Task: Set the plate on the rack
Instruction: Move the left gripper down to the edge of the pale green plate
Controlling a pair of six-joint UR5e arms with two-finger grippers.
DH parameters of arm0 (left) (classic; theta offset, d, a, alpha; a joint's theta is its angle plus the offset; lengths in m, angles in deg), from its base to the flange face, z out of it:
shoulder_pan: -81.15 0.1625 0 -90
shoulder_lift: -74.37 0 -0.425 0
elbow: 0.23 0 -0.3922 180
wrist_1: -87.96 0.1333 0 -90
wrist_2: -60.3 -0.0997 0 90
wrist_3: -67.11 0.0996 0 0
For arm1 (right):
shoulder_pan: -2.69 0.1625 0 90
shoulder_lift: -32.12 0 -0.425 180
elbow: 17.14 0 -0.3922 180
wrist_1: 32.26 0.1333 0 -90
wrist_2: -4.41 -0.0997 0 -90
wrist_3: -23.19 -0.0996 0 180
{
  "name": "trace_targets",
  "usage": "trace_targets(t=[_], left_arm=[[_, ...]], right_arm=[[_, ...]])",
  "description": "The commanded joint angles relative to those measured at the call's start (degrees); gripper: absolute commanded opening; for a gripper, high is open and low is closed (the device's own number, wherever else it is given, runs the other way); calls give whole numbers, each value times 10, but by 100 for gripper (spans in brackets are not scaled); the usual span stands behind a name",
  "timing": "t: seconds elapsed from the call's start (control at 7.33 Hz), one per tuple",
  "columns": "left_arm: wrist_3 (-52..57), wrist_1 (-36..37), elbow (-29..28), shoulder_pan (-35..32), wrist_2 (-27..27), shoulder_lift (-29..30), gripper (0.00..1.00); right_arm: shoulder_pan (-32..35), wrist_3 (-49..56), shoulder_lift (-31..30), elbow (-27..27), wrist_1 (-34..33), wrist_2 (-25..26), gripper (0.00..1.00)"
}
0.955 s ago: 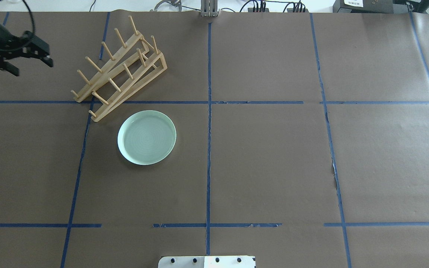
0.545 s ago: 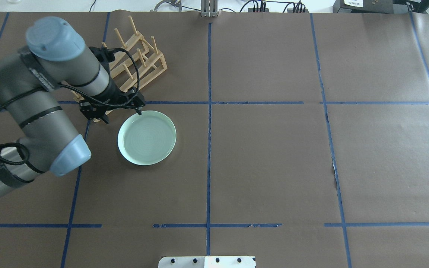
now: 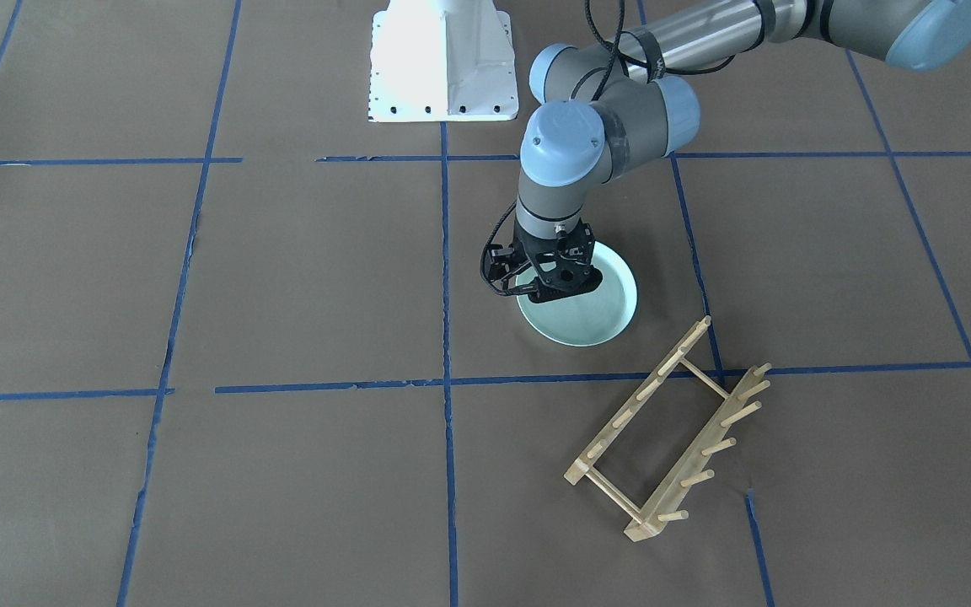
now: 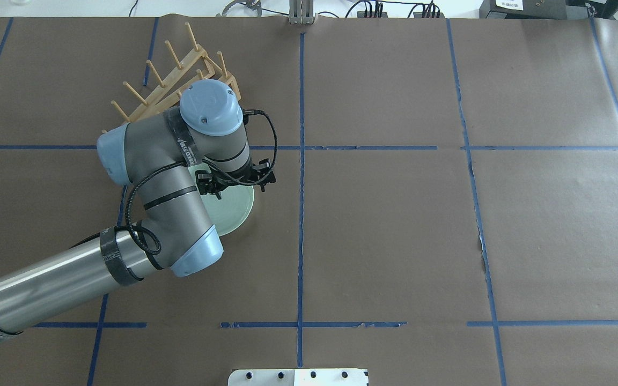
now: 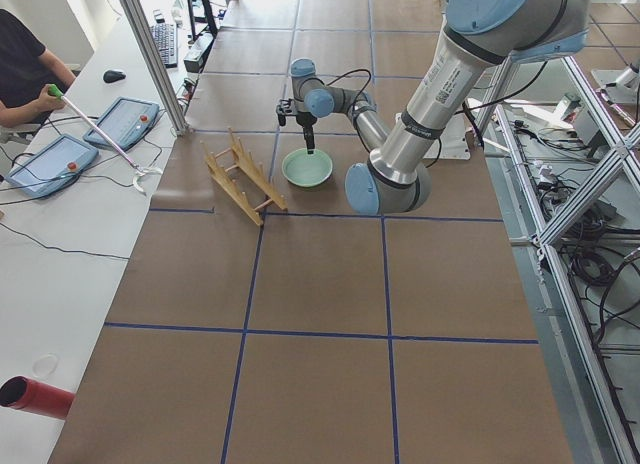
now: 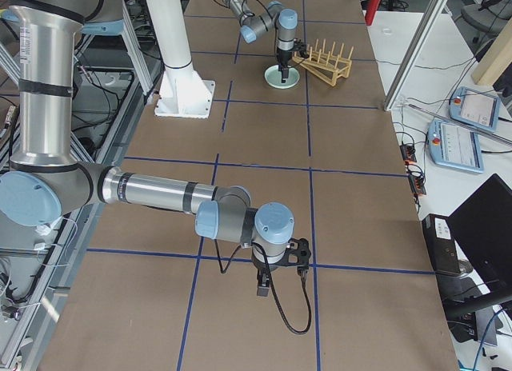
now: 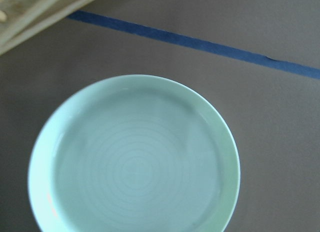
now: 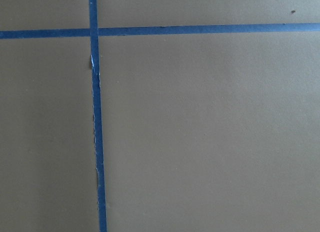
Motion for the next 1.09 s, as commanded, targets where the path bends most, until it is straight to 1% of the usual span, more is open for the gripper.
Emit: trace_targets(t=[0.0, 0.14, 0.27, 0.41, 0.55, 0.68, 0.82, 0.95], left_arm=[[32, 2, -22, 7, -31, 10, 93], [51, 2, -29, 23, -47, 10, 92], [51, 1, -29, 34, -48, 10, 92], [51, 1, -28, 34, -48, 12, 86], [51, 1, -27, 33, -47, 12, 60], [51, 0, -28, 33, -47, 11, 37], [51, 0, -27, 33, -47, 11, 33], [52, 0, -28, 33, -47, 10, 23]], right_arm=[[0, 0, -1, 0, 0, 0, 100], [0, 0, -1, 0, 0, 0, 100], [0, 0, 0, 0, 0, 0, 100], [0, 0, -1, 0, 0, 0, 100], [0, 0, 0, 0, 0, 0, 100], [0, 0, 0, 0, 0, 0, 100], [0, 0, 0, 0, 0, 0, 100], [0, 0, 0, 0, 0, 0, 100]])
